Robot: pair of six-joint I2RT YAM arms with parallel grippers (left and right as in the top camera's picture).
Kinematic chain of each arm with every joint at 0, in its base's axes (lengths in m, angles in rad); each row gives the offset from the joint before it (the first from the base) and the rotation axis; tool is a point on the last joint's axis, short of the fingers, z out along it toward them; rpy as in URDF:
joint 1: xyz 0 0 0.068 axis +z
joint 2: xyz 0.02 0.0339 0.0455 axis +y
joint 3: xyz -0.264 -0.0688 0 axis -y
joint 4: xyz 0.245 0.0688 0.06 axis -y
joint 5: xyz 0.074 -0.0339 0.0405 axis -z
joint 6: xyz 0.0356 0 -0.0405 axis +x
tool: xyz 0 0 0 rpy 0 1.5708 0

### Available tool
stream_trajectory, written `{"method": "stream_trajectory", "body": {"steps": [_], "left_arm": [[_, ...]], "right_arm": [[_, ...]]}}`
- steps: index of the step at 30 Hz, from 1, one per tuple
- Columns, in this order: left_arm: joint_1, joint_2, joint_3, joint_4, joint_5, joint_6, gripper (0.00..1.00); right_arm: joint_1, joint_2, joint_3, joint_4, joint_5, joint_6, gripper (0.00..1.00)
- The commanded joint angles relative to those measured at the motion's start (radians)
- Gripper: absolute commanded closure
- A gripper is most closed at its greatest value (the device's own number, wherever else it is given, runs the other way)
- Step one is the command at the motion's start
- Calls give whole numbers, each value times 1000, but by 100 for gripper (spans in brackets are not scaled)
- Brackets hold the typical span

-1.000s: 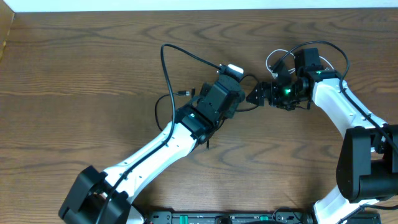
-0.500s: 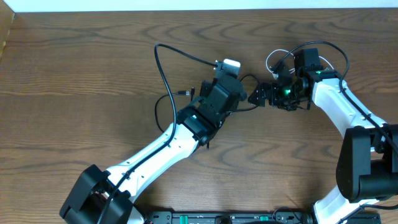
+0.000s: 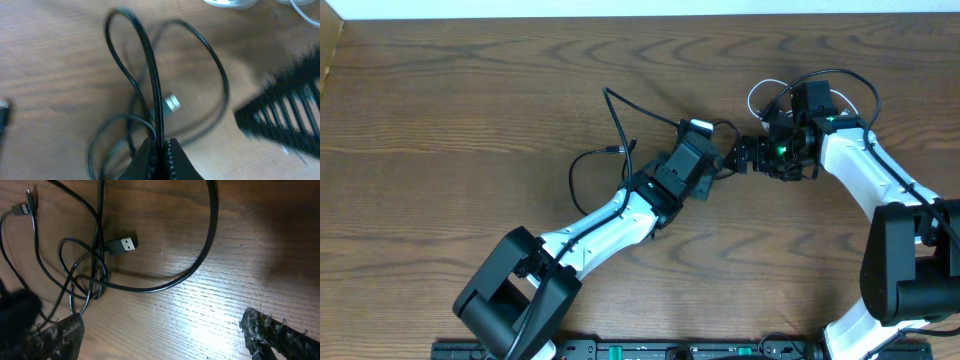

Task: Untangle cables

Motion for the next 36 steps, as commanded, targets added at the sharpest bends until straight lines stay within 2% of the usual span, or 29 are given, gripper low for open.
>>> {"method": "stream_trajectory", "body": {"steps": [1,3,6,8,9,10,11,24,27,30,33,35,36], "left_arm": [[-2,4,-13,-56,169,13,93],[-2,4,-13,-86,235,56,89],[-2,3,-12,-140,268,116,73],[-2,0,-12,-164,267,141,59],[-2,-3,-12,-171,267,148,47],[-2,-9,-12,-177,266,154,39],[-2,-18,-12,-178,263,154,36],[2,-313,-3,-212,40,154,35],[18,-337,-3,-238,-78,152,35],[71,-335,-3,-245,-134,106,35],[153,-335,-3,-260,-133,27,36],[214,-335,-3,-277,-130,-7,35],[237,-335,-3,-285,-130,-15,36]], "right_arm": [[10,11,-7,3,6,8,4],[10,11,-7,3,14,8,4],[10,11,-7,5,16,7,4],[10,11,-7,8,16,3,4],[10,11,-7,9,16,3,4],[10,11,-7,10,16,0,4],[10,11,-7,10,16,0,4],[12,11,-7,9,38,0,3],[22,11,-7,40,2,40,6],[44,12,-7,122,-23,181,21],[77,17,-7,219,-11,327,56],[101,22,-7,276,26,443,71],[114,24,-7,297,57,505,73]]}}
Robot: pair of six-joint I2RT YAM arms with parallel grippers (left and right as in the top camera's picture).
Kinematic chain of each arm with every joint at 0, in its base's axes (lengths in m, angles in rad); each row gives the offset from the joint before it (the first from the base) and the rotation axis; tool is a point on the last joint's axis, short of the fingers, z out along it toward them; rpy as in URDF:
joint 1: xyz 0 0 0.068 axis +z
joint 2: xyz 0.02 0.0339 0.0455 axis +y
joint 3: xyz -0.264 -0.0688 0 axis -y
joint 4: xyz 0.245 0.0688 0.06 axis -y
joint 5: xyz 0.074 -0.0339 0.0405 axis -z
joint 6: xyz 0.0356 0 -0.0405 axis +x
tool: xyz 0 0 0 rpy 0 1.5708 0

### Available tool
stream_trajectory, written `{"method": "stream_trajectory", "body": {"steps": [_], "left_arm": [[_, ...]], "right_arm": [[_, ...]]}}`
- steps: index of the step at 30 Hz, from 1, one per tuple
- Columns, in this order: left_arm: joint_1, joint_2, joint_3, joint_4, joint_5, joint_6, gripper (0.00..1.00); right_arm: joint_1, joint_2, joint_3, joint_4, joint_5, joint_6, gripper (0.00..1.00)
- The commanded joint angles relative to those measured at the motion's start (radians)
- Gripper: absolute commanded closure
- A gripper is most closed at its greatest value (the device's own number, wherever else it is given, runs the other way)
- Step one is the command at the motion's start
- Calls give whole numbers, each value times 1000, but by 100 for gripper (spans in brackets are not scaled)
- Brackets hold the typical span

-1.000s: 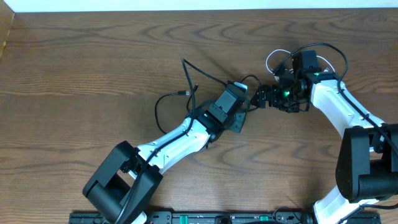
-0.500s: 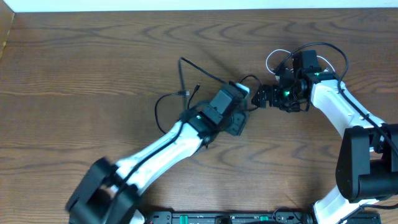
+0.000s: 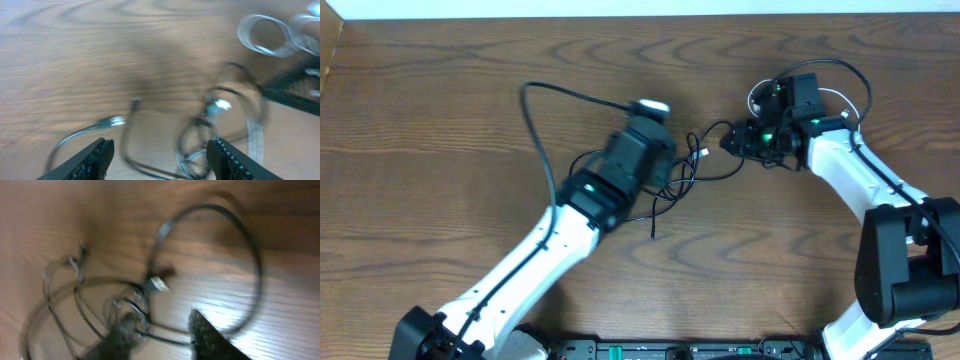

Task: Untangle cables

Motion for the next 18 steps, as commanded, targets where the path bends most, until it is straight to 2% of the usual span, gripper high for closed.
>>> {"method": "stream_trajectory", "body": {"steps": [1,5,10,18], "left_arm": [[90,3,0,-27,-45,-76,35],[167,3,0,-60,-46,-75,35],[235,3,-2,-67,-46,-76,35],[269,42,-2,-66,-46,-72,35]], "right_arm": [[46,23,-5,42,80,282,73],[101,48,-5,99,178,452,68],[158,86,-5,125,259,562,69],[194,119,-5,129,356,713,62]]}}
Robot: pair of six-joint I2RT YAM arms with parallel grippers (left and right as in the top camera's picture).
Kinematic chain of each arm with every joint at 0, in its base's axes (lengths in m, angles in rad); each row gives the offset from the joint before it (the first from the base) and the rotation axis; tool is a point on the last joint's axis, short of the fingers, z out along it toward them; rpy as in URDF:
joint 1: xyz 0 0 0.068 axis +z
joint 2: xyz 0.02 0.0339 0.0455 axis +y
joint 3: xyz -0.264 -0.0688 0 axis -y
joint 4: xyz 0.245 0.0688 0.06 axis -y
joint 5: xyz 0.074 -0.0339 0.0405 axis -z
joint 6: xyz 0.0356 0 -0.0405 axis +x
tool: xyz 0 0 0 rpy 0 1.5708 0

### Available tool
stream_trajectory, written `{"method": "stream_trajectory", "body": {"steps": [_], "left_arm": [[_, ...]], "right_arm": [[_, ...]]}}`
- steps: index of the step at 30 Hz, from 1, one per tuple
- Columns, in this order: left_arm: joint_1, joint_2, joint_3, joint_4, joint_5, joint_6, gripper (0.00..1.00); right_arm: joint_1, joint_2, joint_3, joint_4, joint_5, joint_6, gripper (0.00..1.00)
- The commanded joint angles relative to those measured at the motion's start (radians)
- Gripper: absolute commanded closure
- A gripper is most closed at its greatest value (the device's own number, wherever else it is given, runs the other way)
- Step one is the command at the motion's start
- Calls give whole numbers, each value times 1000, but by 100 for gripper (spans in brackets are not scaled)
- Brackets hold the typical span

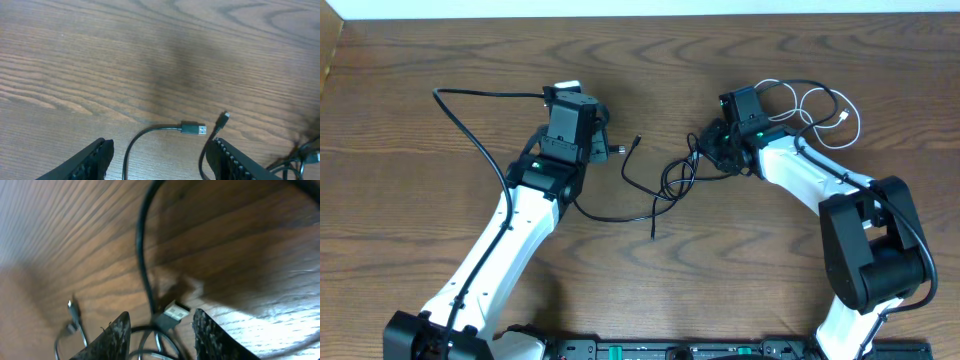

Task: Untangle cables

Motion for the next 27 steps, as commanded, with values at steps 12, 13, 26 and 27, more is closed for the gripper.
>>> {"method": "stream_trajectory", "body": {"steps": [12,13,26,27], "left_arm": [[7,99,-2,8,-13,-2,36],[6,99,-2,8,-13,-2,35],[7,99,-2,11,-13,-2,36],[6,99,-2,11,-13,-2,36]], "right_arm": [[55,60,-5,17,72,201,67],[58,60,-5,17,72,201,67],[76,86,-5,6,122,217,72],[78,91,-5,6,125,224,72]]}}
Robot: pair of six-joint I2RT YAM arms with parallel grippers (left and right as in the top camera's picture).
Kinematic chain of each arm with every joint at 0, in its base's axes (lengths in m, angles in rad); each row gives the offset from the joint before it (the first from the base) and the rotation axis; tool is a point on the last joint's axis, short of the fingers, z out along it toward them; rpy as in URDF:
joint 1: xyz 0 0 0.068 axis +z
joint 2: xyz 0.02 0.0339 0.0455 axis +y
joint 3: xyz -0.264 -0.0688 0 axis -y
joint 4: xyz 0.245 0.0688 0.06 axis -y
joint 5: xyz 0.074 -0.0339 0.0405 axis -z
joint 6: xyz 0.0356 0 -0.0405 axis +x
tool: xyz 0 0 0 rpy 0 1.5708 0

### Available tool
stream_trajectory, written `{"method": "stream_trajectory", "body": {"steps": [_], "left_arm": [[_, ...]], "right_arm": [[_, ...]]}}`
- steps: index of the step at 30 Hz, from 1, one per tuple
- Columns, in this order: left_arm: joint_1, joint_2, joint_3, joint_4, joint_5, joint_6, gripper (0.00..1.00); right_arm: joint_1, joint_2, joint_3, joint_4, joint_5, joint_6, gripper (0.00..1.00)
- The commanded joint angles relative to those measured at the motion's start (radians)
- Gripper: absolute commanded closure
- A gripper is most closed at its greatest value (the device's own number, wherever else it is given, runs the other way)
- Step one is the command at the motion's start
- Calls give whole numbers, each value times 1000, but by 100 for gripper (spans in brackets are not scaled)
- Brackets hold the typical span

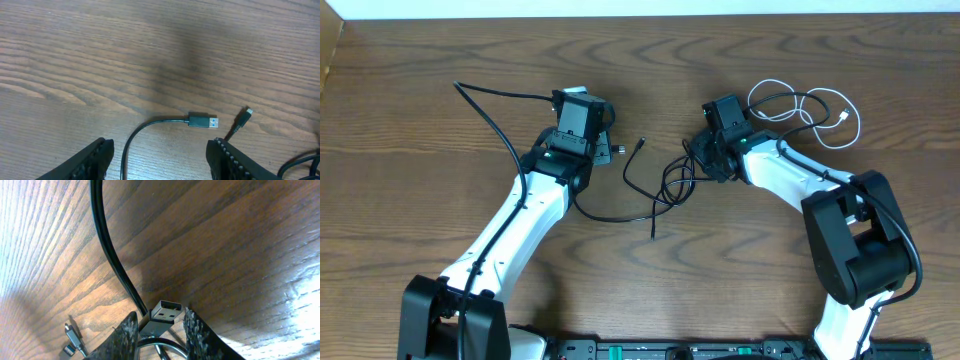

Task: Untangle cables

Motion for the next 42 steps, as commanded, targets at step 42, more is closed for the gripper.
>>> {"method": "stream_trajectory", "body": {"steps": [42], "left_arm": [[5,-2,-2,2,-13,-2,36]], "right_arm": [[75,-392,-5,257,182,-699,99]]}}
